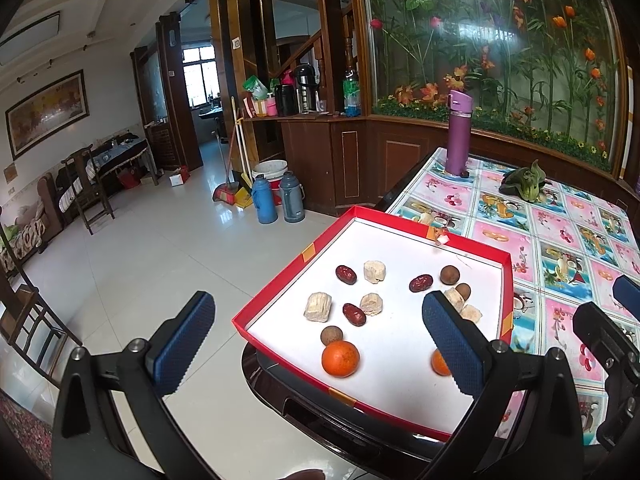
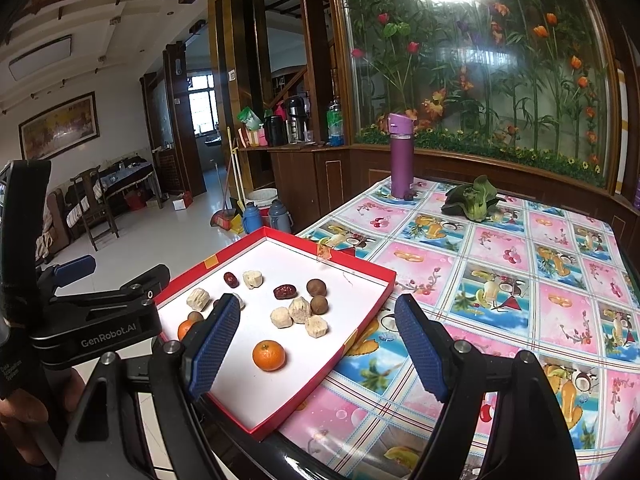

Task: Organize fruits

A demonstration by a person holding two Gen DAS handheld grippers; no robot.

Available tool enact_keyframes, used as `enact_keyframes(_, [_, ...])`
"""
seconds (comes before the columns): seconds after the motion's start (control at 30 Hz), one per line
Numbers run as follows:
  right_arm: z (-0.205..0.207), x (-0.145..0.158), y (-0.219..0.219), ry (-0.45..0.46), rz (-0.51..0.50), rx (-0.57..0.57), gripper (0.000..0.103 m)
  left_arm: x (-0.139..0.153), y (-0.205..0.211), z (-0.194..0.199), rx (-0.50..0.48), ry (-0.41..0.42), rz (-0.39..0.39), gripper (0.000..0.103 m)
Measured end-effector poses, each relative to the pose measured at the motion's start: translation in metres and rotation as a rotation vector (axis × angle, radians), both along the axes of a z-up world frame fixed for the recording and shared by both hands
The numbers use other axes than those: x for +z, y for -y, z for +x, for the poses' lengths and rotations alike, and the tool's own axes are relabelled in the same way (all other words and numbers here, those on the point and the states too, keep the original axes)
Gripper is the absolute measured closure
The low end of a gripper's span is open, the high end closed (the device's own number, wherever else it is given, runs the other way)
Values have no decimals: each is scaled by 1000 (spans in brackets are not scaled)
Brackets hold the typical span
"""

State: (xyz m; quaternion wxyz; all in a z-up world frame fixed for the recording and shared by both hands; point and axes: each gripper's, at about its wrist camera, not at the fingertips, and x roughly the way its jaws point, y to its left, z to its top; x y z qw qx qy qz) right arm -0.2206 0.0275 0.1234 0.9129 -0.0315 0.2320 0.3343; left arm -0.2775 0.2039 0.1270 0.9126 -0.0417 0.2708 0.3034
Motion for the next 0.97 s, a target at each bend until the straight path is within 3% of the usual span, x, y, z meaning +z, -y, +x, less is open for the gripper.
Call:
enact_keyframes(0.47, [8, -8, 0, -15, -8, -2, 23, -6, 10, -17, -36, 19, -51, 0])
enact_keyframes(0.97, [20, -10, 7, -33, -2, -3, 23, -5, 23, -14, -41, 19, -54, 0])
